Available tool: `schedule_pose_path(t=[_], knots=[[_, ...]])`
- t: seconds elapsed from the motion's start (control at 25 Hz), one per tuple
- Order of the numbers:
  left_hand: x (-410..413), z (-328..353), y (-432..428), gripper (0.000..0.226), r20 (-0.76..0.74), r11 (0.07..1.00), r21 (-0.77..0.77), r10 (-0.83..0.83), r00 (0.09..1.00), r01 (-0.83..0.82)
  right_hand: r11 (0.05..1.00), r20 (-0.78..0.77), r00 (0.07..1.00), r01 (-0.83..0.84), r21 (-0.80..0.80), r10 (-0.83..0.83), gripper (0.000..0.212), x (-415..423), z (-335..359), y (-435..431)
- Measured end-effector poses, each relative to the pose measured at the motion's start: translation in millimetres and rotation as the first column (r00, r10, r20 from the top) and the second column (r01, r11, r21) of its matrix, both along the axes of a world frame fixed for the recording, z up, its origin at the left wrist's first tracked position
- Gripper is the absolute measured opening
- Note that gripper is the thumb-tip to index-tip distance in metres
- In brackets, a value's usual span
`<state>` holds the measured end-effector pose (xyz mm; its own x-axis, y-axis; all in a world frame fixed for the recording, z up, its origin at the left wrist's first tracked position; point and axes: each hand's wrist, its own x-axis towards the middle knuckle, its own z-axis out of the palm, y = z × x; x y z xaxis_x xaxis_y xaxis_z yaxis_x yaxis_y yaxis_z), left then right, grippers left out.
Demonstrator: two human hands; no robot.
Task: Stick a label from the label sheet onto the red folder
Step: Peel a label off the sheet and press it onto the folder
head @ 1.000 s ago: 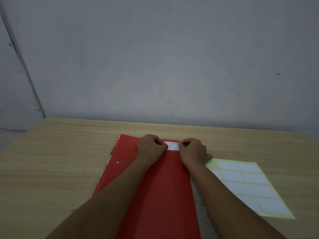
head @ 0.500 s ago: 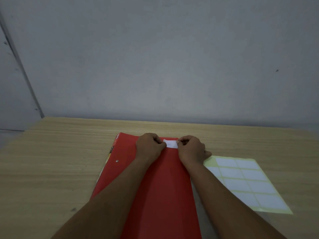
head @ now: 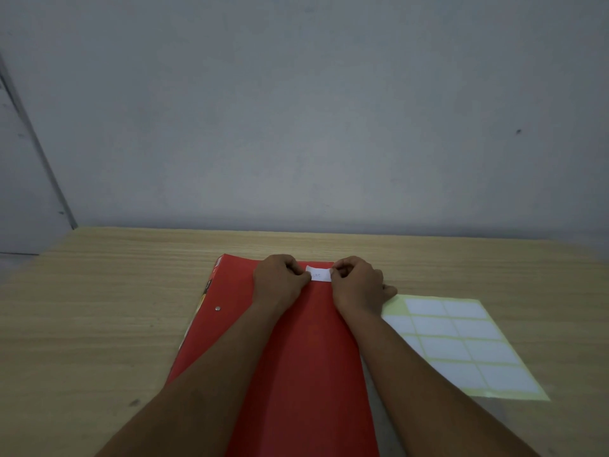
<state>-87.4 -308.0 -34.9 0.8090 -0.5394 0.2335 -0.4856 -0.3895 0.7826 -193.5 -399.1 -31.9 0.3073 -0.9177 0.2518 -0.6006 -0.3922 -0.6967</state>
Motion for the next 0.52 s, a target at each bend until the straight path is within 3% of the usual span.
schedule_pose_path(t=[0.52], knots=[[-0.6,-1.2,2.2,0.012,0.029,0.999,-0.031,0.023,0.999,-0.022,1.000,0.015,1.000,-0.001,-0.022,0.001,0.007,1.7,-2.7,-0.6]])
